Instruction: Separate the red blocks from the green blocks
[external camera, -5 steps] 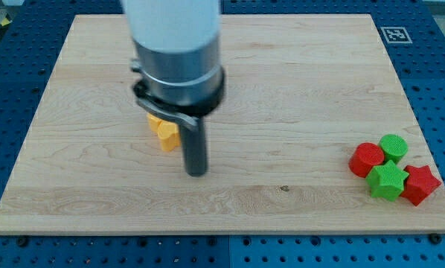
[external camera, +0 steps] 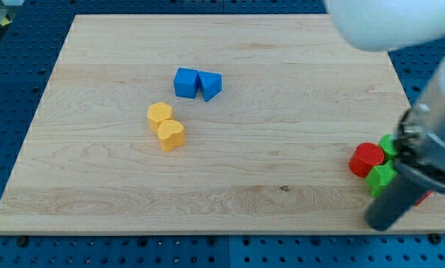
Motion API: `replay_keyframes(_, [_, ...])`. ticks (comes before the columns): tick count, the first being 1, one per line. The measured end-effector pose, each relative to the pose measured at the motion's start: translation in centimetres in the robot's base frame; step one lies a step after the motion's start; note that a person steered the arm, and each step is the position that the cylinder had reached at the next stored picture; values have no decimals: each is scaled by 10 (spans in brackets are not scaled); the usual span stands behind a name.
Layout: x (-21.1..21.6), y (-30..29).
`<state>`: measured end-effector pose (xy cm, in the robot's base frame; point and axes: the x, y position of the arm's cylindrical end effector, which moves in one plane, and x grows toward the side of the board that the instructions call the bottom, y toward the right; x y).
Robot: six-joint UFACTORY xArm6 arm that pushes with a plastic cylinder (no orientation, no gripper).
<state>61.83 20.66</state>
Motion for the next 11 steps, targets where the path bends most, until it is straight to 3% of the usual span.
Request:
replay_keyframes(1, [0,80])
replay_keyframes(6, [-29,60])
replay_keyframes(11, [-97,26])
